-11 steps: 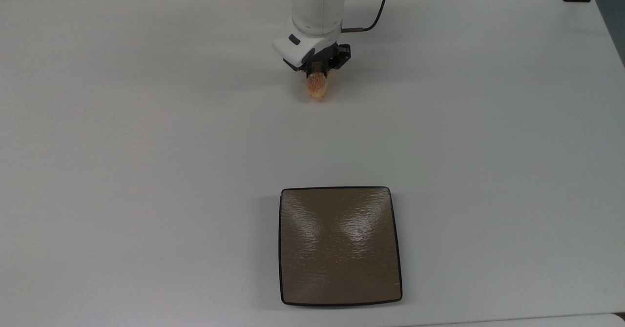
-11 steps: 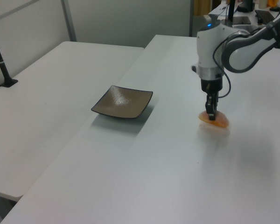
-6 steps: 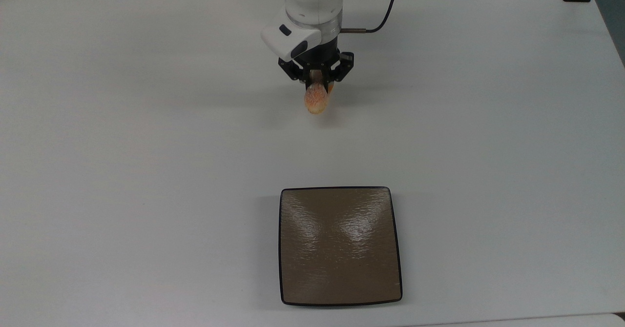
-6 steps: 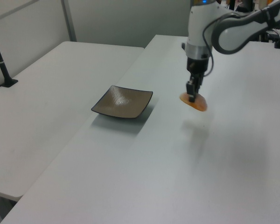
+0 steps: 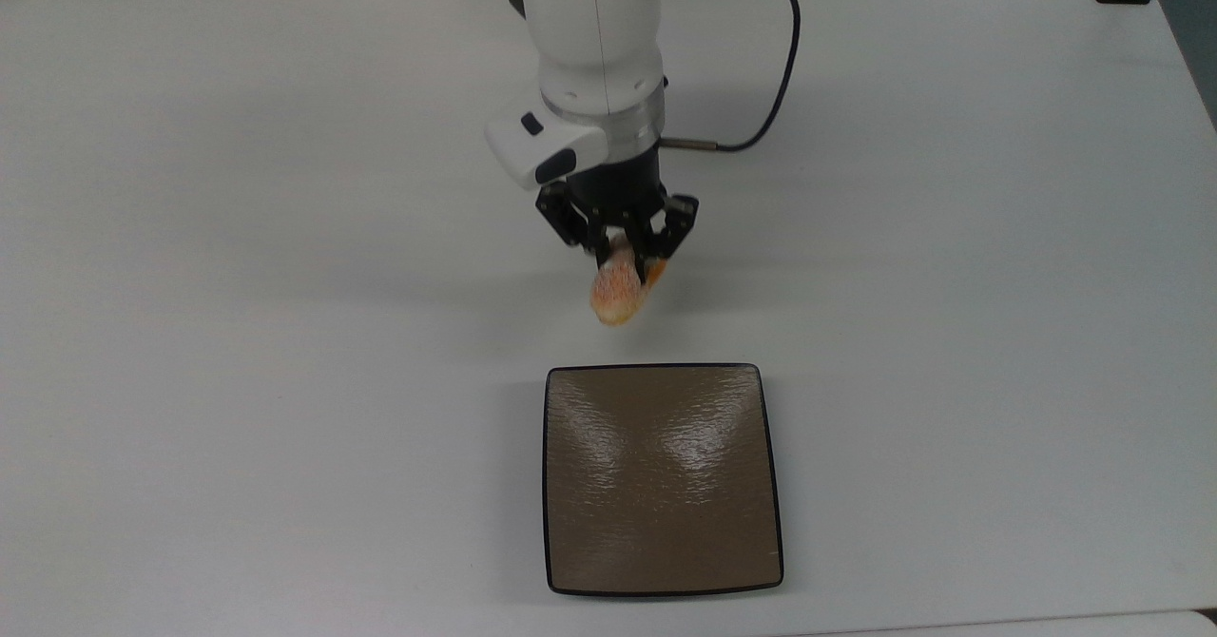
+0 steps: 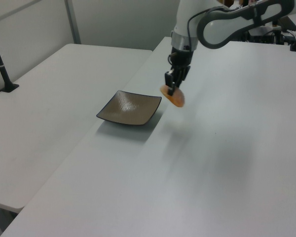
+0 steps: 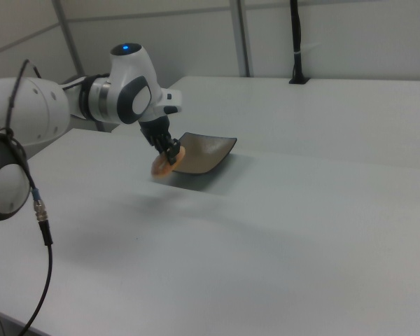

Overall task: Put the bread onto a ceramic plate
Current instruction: 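Lift the bread roll and carry it over the dark square plate, then lower the bread onto the plate and open the gripper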

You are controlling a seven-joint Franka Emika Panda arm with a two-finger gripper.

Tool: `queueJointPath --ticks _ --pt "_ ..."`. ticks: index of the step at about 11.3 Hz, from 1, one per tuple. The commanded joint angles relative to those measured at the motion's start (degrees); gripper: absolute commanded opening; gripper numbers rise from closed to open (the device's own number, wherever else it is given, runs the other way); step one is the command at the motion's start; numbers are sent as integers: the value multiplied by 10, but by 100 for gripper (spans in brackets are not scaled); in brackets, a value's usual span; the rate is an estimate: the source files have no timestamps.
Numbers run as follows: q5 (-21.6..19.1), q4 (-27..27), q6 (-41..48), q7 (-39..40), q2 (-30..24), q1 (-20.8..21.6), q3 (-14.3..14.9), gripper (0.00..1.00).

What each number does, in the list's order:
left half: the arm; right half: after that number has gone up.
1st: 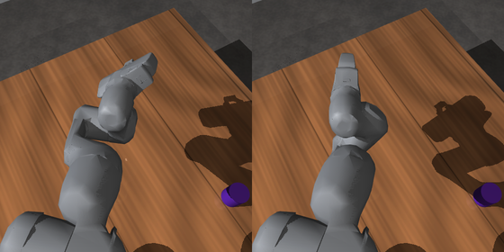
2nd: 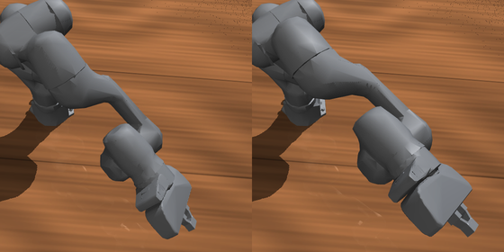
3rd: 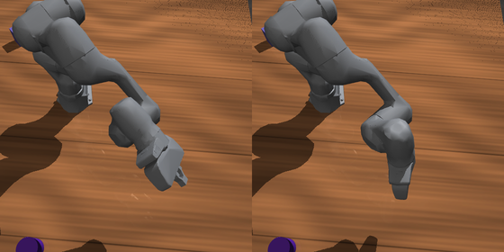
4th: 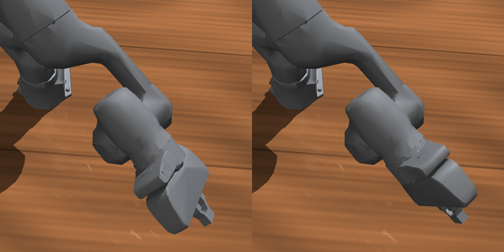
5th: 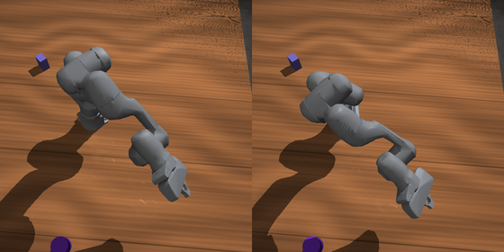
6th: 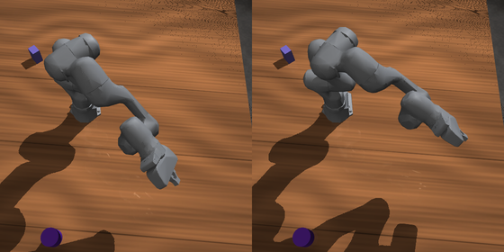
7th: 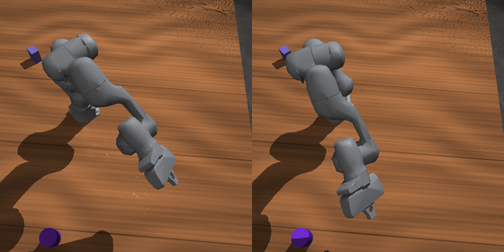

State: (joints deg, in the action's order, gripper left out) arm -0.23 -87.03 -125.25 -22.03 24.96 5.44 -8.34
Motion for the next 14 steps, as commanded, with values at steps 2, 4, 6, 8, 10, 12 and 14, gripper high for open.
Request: queueJointPath --ticks 2,4,6,8,10,12,14 --pt "27 48 -122 -69 75 58 53 34" --pt "29 58 -173 -91 97 62 54 34" --pt "30 82 -185 -117 113 63 59 34" --pt "29 90 -187 -132 117 64 58 35" --pt "29 91 -188 -143 124 68 59 41" --pt "30 90 -188 -144 133 68 59 69" --pt "30 90 -189 -144 141 68 59 87"
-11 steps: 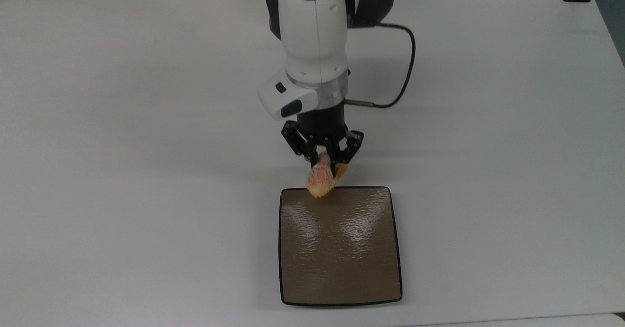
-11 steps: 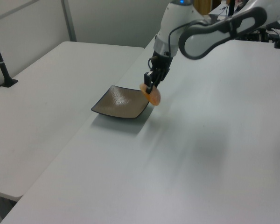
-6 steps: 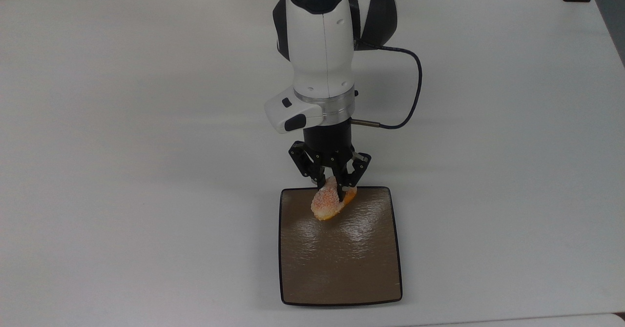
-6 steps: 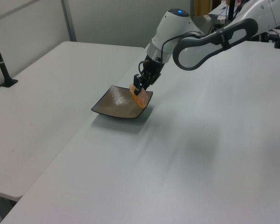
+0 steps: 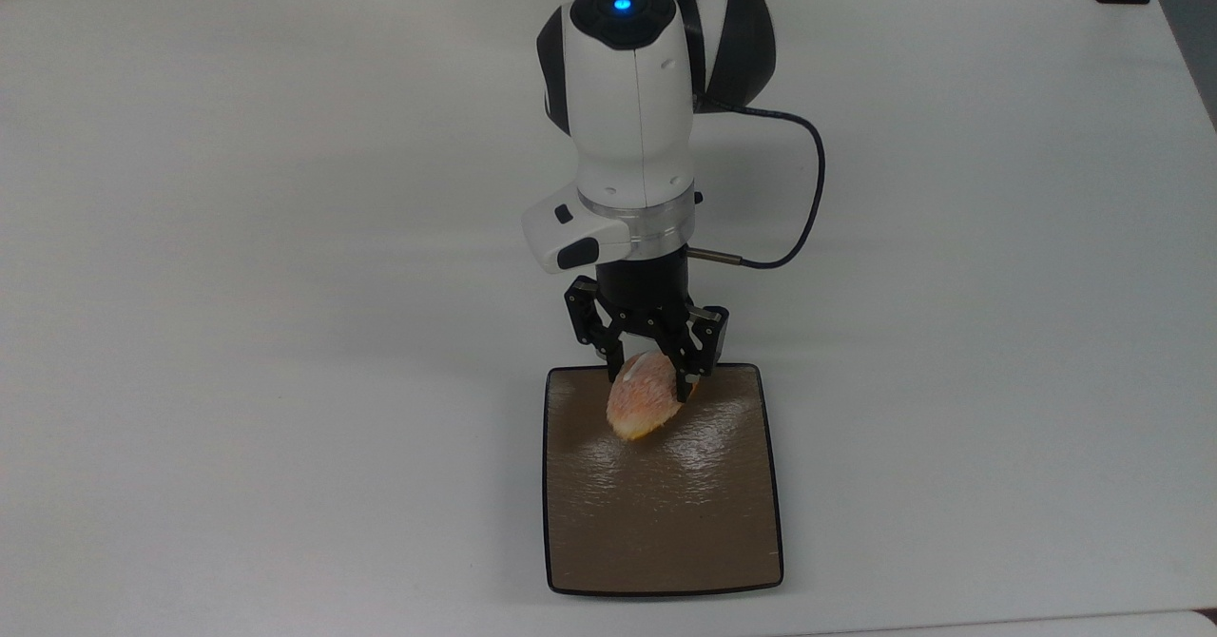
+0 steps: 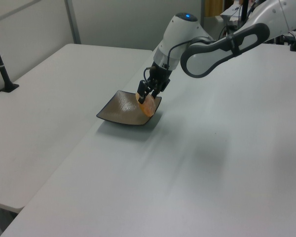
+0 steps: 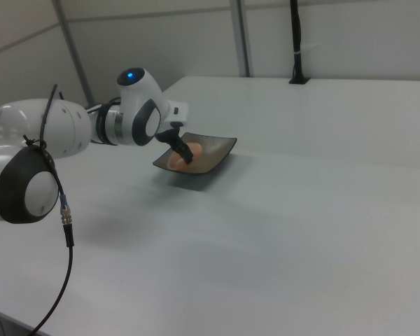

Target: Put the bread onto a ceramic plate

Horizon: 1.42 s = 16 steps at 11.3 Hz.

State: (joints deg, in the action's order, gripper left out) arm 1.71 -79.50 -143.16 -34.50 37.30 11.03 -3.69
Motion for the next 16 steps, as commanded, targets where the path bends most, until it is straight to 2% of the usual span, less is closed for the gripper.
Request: queueJointPath --ticks 1,5,7,10,14,16 --pt "11 15 -10 -20 18 12 14 87" --pt "16 15 -6 -19 15 16 18 89" --pt "27 14 2 -18 0 12 17 100" --pt "42 8 101 -1 -39 0 14 100" --pt "33 -25 301 150 -123 -9 9 100" --pt "33 -63 362 223 -173 -17 9 100"
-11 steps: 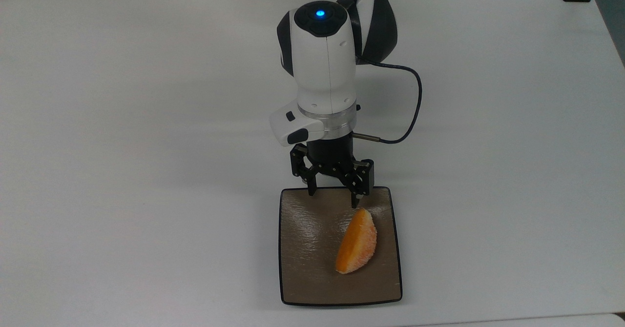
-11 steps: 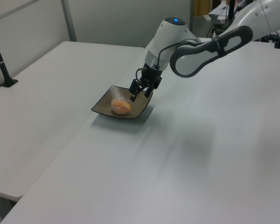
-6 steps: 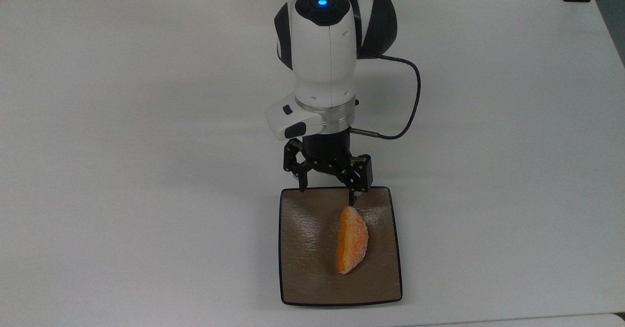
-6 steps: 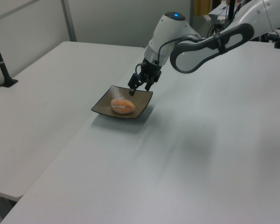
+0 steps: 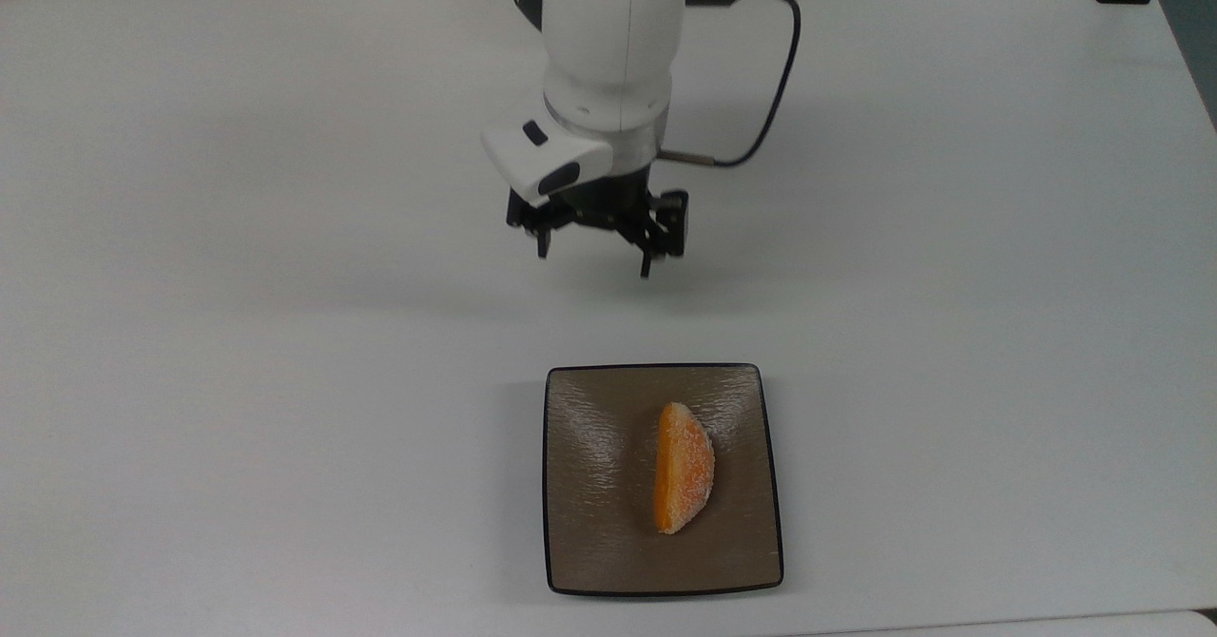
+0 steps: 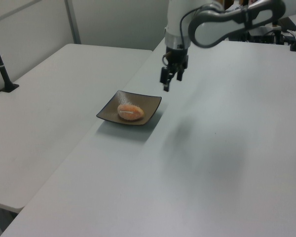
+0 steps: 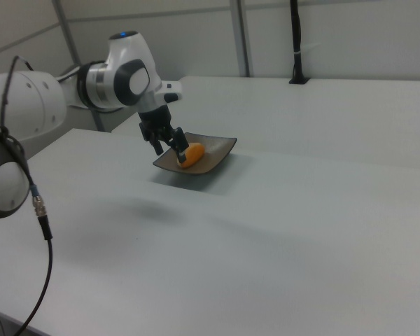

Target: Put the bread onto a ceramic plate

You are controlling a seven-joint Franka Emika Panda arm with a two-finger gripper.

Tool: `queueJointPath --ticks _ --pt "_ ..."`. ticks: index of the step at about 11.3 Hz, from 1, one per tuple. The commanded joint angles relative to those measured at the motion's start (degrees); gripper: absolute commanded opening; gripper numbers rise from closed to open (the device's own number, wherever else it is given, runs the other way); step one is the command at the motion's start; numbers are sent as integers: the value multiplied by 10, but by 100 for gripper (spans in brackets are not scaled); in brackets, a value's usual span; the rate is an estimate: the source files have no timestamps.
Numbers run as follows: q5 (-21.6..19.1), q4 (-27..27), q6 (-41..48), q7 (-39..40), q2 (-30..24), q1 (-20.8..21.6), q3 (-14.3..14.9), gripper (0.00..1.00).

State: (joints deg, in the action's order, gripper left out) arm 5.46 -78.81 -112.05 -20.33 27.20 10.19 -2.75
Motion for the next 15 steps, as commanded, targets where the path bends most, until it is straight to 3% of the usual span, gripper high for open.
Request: queueJointPath --ticks 1,4,6,8,10,15 --pt "-4 -98 60 117 -99 -13 -1 100" --pt "-16 -177 62 130 -187 -30 -1 100" --pt "-51 -224 52 130 -241 -42 -1 100" --pt "-55 -252 36 125 -276 -46 0 100" --pt "-82 -260 33 105 -292 -56 4 100" --pt "-77 -259 35 122 -293 -61 5 100"
